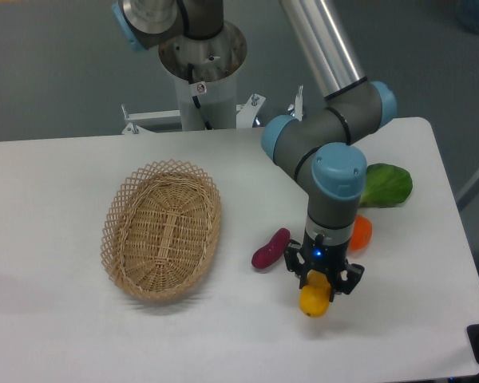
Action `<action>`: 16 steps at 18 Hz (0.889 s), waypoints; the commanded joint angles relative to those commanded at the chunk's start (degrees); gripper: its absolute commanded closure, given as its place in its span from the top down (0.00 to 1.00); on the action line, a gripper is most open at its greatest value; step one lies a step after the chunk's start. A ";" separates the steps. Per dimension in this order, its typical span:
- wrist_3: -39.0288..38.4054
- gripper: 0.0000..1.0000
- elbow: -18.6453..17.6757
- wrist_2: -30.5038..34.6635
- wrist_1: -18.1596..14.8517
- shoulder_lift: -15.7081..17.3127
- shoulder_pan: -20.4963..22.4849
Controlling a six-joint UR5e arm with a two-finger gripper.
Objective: Place the mango on the table
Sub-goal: 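Carry the mango down past the orange toward the eggplant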
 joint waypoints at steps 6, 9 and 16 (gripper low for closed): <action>0.00 0.42 -0.52 0.00 0.00 -0.44 -0.70; 0.00 0.45 -1.05 0.00 0.09 -0.35 -0.70; 0.00 0.92 -0.35 0.00 0.26 -0.35 -0.70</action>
